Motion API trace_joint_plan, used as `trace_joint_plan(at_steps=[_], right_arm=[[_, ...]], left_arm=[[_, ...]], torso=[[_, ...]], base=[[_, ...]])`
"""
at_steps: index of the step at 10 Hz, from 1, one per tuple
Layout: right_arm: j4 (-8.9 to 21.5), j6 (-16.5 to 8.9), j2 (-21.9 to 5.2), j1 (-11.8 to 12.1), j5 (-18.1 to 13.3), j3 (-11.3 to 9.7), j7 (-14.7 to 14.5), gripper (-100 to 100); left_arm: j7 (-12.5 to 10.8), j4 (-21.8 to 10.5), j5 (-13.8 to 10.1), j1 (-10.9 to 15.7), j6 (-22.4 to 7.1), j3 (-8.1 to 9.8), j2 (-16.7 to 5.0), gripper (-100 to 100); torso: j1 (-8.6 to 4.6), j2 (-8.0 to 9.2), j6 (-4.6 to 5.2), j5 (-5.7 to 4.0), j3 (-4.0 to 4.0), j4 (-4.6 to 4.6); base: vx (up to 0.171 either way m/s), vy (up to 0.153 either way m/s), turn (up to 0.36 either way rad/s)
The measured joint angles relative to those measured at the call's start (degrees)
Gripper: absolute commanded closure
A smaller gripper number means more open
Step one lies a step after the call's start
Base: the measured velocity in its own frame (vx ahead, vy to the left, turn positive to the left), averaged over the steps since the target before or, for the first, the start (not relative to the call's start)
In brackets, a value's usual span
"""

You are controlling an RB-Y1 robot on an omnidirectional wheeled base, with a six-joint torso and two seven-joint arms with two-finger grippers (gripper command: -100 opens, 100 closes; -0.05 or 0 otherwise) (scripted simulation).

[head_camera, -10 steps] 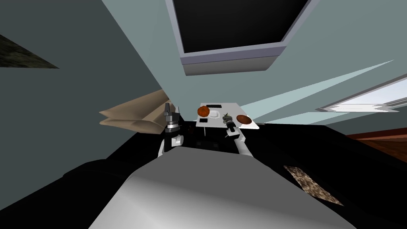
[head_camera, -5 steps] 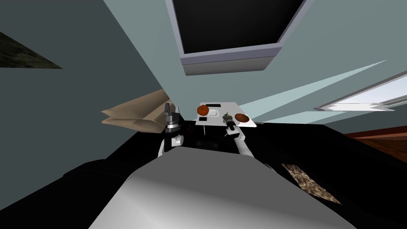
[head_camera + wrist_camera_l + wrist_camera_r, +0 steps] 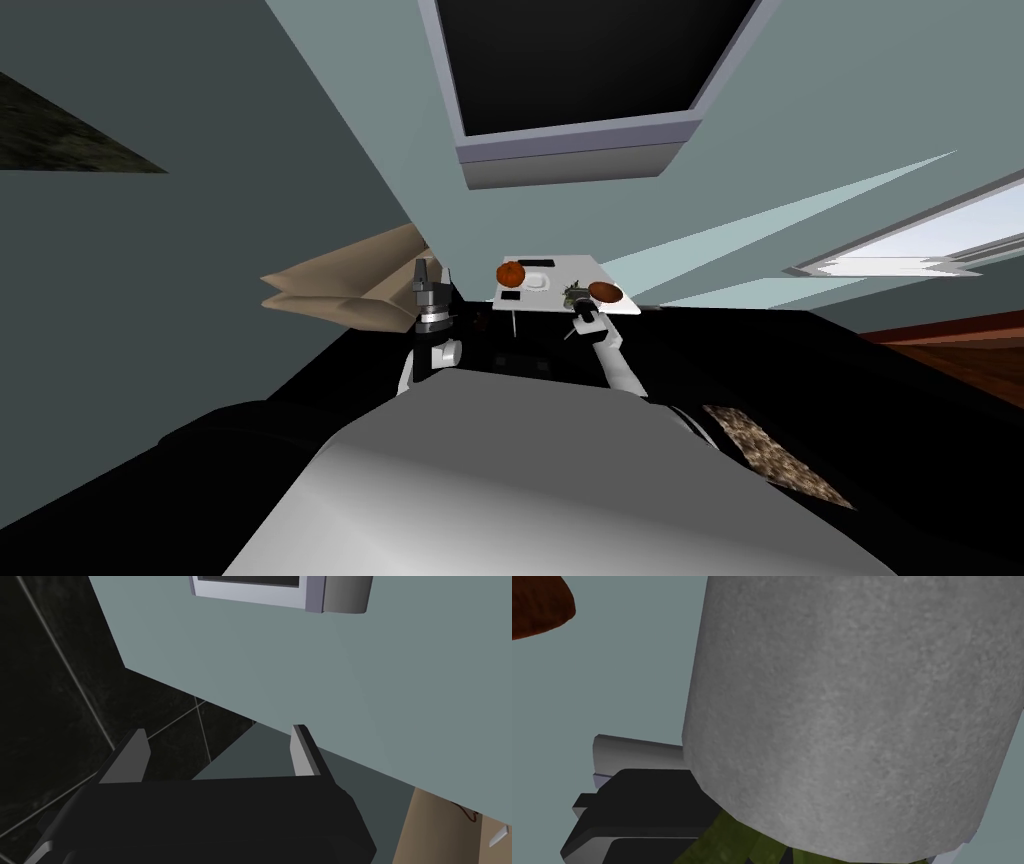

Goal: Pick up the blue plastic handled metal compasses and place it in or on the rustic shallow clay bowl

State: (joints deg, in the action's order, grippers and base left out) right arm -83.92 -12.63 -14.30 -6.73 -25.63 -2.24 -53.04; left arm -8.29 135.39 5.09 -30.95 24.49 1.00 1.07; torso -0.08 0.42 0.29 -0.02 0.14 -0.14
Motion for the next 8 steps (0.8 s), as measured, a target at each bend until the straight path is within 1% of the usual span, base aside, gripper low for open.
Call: trace_joint_plan(at_steps=[1,2,3,4,5,7,8], right_arm=[[0.0,-1.2,-0.9,-0.6,0.2,0.4,0.6,100],[-0.8,-2.7,-2.5,-0.4,0.5,0.7,1.6,100],[-0.7,-3.8,-4.1,-0.9,0.9,1.3,2.7,100],[0.2,-4.6,-5.4,-1.9,0.5,2.3,4.1,100],[-0.1,-6.1,-7.2,-2.3,0.8,2.7,5.4,100],[-0.3,-7.9,-9.8,-2.8,0.9,3.7,7.5,100],[-0.4,-8.6,-10.4,-2.9,0.4,4.3,8.5,100]], left_arm=[[0.0,0.0,0.0,0.0,0.0,0.00,0.0,0],[0.0,0.0,0.0,0.0,0.0,0.00,0.0,0],[0.0,0.0,0.0,0.0,0.0,0.00,0.0,0],[0.0,0.0,0.0,0.0,0.0,0.00,0.0,0],[0.0,0.0,0.0,0.0,0.0,0.00,0.0,0],[0.0,0.0,0.0,0.0,0.0,0.00,0.0,0],[0.0,0.0,0.0,0.0,0.0,0.00,0.0,0]], torso=[[-0.02,-0.06,0.00,0.00,-0.03,0.00],[-0.06,-0.11,0.06,0.00,-0.05,-0.01],[-0.08,-0.18,0.04,-0.01,-0.09,-0.02],[-0.10,-0.25,0.07,-0.01,-0.13,-0.03],[-0.08,-0.27,0.07,0.00,-0.14,-0.02],[-0.08,-0.32,0.08,-0.02,-0.17,-0.04],[-0.09,-0.33,0.10,-0.05,-0.19,-0.07]], base=[[-0.021,-0.008,-0.015],[-0.010,-0.010,-0.018],[0.002,-0.011,-0.024],[0.013,-0.010,-0.025],[0.020,-0.010,-0.017],[0.021,-0.007,-0.010],[0.019,-0.003,-0.015]])
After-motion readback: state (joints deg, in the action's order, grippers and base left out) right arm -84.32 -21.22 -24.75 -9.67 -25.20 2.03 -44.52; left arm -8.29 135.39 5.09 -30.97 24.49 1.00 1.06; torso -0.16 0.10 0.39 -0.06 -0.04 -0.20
